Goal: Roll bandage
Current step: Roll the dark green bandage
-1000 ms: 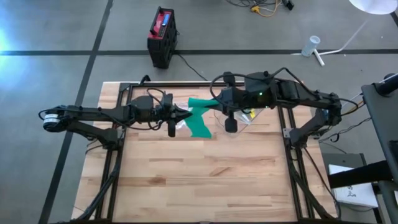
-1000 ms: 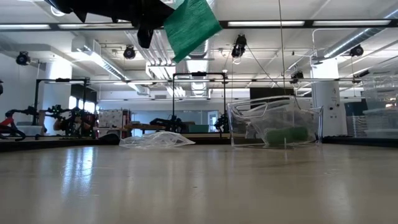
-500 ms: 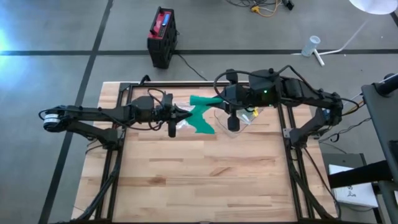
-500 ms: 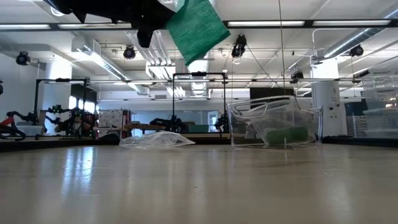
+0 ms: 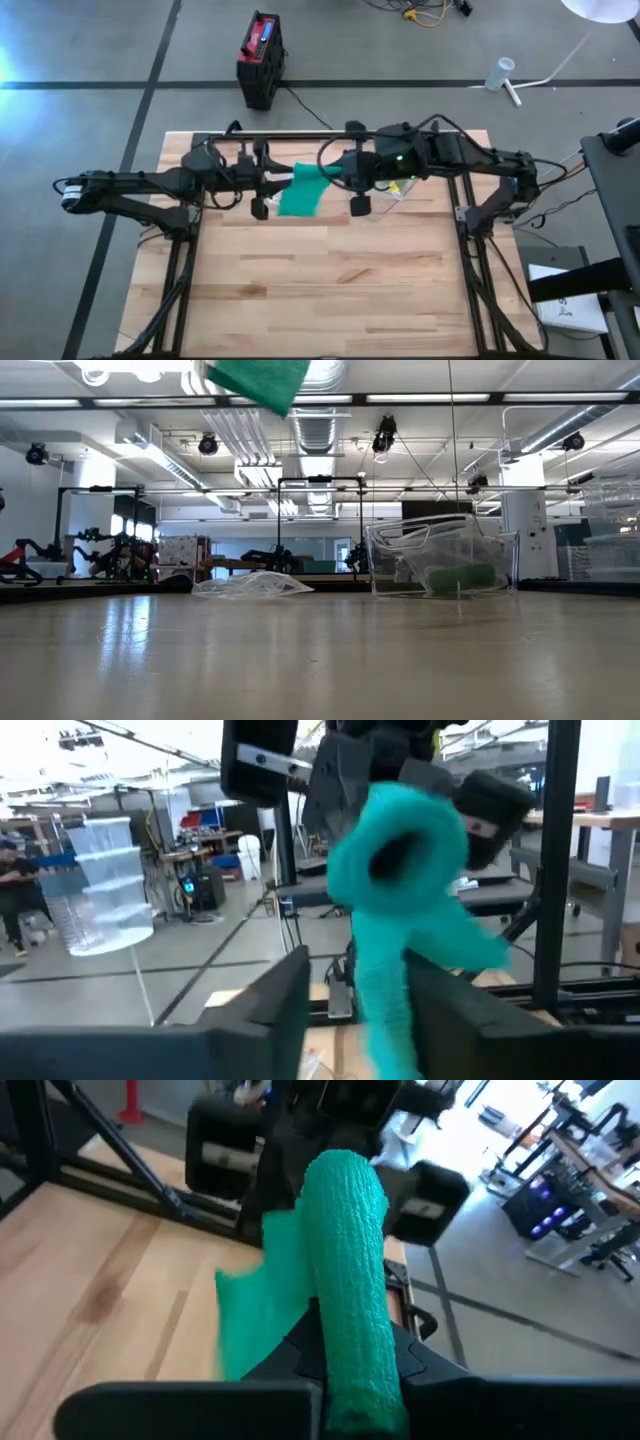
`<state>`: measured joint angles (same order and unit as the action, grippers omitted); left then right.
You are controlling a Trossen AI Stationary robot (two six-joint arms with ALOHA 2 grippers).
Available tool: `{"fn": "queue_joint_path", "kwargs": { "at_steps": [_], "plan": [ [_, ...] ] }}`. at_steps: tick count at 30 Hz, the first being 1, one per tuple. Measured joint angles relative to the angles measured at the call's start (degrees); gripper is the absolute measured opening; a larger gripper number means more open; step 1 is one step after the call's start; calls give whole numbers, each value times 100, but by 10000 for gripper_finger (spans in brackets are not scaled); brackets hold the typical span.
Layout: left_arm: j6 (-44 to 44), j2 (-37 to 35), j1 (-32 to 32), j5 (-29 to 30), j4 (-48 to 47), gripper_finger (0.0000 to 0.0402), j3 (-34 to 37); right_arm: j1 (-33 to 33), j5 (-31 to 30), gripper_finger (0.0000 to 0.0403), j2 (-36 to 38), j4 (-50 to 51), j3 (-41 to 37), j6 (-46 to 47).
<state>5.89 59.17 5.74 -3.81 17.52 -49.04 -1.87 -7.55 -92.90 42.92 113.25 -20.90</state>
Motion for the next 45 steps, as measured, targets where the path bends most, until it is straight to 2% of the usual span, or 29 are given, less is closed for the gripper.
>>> {"fn": "queue_joint_path", "kwargs": {
  "at_steps": [3, 6, 9, 15, 18, 27, 32, 39, 45],
  "plan": [
    [-151, 137, -2, -188, 29, 170, -34, 1, -156, 21, -118, -82, -5, -65],
    [-386, 281, -7, -688, 50, 209, -61, 2, -748, 23, -207, -147, -5, -246],
    [-475, 333, -11, -781, 60, 241, -63, 7, -1056, 23, -251, -78, -11, -356],
    [-154, 156, -8, 275, -449, 279, -50, 0, -1049, 24, -213, 28, -11, -314],
    [-180, 99, -7, 359, -177, 290, -48, 3, -1049, 24, -192, 19, -11, -242],
    [-471, 352, -7, 298, 248, 304, -44, 2, -858, 27, -216, -4, -13, -343],
    [412, 335, -7, 567, 404, 296, -44, 2, -524, 32, -221, 7, -13, -303],
    [1643, 370, -90, 590, 658, 283, -44, 17, -488, 30, -221, 65, -18, 30],
    [1899, 374, -180, 588, 755, 255, -54, 19, -401, 34, -221, 93, -33, 223]
  ]
}}
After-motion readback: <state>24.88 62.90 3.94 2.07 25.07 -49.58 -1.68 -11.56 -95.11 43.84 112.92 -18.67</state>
